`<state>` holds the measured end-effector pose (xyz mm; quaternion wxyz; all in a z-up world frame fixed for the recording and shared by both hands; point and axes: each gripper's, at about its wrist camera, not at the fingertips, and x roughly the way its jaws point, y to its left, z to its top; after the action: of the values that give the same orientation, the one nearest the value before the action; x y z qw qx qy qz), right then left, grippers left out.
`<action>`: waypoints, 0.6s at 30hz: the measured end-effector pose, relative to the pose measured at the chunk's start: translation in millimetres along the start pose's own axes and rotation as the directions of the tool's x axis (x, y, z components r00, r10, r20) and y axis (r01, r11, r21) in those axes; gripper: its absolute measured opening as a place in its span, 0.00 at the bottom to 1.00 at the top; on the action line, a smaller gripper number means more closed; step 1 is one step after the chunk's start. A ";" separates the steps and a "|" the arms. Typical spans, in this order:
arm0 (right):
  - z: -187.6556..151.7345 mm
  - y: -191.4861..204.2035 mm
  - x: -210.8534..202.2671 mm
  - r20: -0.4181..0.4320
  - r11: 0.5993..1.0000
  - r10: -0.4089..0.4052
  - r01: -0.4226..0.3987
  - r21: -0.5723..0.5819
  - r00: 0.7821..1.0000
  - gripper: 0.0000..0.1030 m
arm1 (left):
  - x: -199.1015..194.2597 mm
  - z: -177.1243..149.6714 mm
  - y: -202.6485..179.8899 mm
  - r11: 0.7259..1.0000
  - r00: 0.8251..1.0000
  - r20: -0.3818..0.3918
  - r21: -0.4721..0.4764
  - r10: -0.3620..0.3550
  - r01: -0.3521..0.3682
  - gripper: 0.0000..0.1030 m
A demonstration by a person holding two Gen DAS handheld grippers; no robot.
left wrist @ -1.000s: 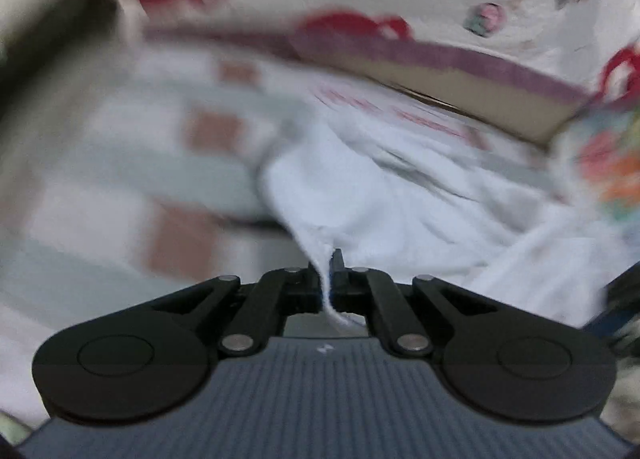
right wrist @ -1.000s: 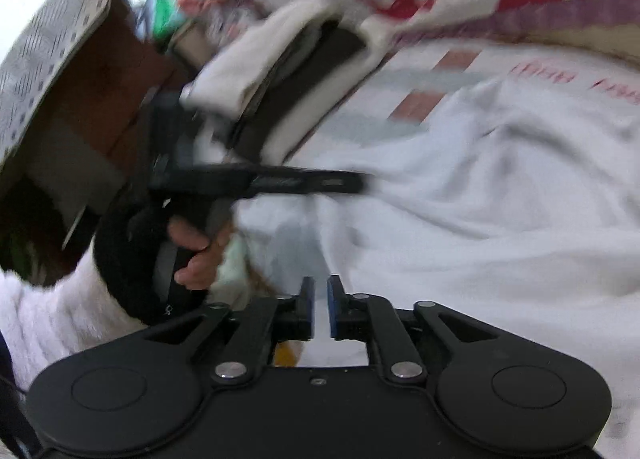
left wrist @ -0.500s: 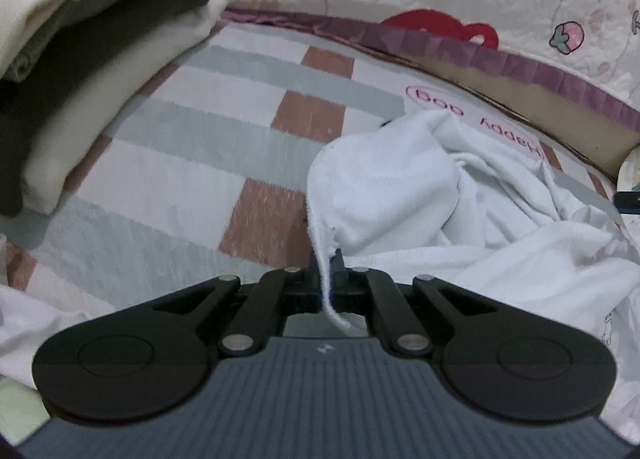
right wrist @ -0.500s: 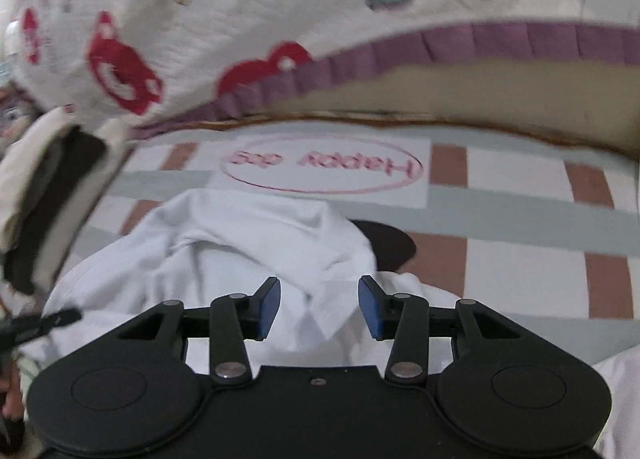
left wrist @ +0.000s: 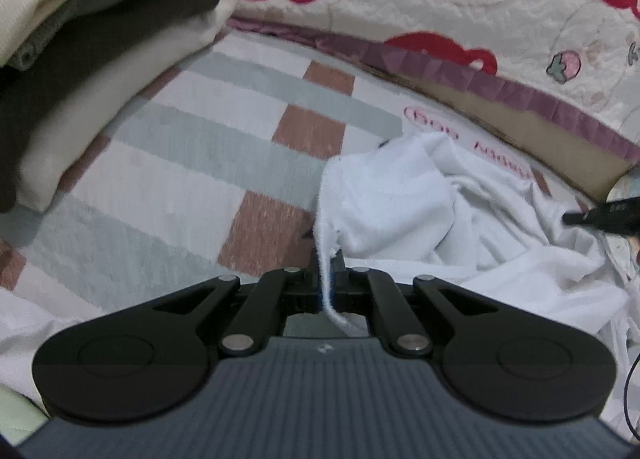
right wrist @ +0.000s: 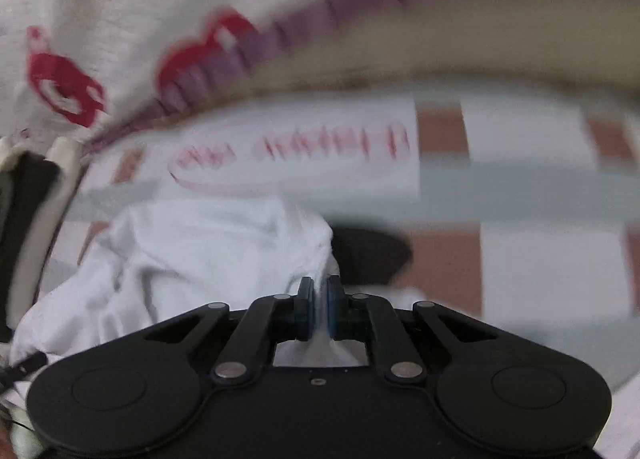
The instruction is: Fold clothes
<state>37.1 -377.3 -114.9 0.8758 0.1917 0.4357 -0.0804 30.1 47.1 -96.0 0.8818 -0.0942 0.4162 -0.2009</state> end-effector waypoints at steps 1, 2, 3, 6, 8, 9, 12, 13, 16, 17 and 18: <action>5.3 11.6 -10.9 0.047 0.993 -0.075 0.079 -0.086 0.996 0.09 | -2.5 0.9 -0.3 1.000 1.000 0.016 -0.001 -0.004 0.004 0.02; 10.6 23.2 -21.8 0.100 0.973 -0.146 0.161 -0.168 0.984 0.09 | -4.5 1.6 -1.4 1.000 1.000 0.031 0.003 -0.005 0.005 0.02; 15.8 34.9 -32.5 0.159 0.938 -0.210 0.245 -0.244 0.965 0.09 | -6.4 2.3 -2.8 1.000 0.999 0.046 0.008 -0.006 0.006 0.02; 23.4 58.1 -60.7 0.300 0.853 -0.289 0.387 -0.351 0.909 0.08 | -9.9 2.4 -6.5 1.000 0.996 0.091 0.024 -0.012 0.010 0.02; 25.7 65.8 -83.3 0.388 0.830 -0.288 0.430 -0.355 0.875 0.08 | -10.8 2.8 -8.0 1.000 0.995 0.103 0.020 -0.017 0.015 0.02; 23.8 66.4 -95.2 0.439 0.820 -0.290 0.457 -0.344 0.851 0.08 | -11.4 3.4 -7.8 1.000 0.994 0.107 0.012 -0.023 0.022 0.02; 16.7 57.2 -124.4 0.544 0.814 -0.297 0.506 -0.285 0.785 0.08 | -8.5 4.1 -8.3 1.000 0.996 0.092 0.000 -0.015 0.015 0.04; 13.5 48.9 -125.3 0.536 0.829 -0.302 0.495 -0.261 0.788 0.08 | -6.4 4.2 -8.7 1.000 0.997 0.080 -0.001 -0.006 0.006 0.05; -1.5 13.9 -105.0 0.393 0.880 -0.316 0.422 -0.218 0.864 0.08 | 5.4 -0.3 -6.6 1.000 0.999 0.019 -0.007 0.027 -0.027 0.06; -8.4 2.0 -98.2 0.357 0.893 -0.324 0.408 -0.191 0.876 0.08 | 8.7 -3.4 -4.6 0.999 0.999 0.005 -0.014 0.032 -0.032 0.05; -15.3 -9.5 -91.8 0.322 0.905 -0.329 0.394 -0.162 0.888 0.08 | 7.8 -4.6 -4.0 0.999 0.999 0.006 -0.017 0.040 -0.040 0.03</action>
<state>-32.7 -382.2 -52.9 0.9148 -0.0067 0.3382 -0.2206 30.0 40.1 -103.1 0.8861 -0.0941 0.4169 -0.1793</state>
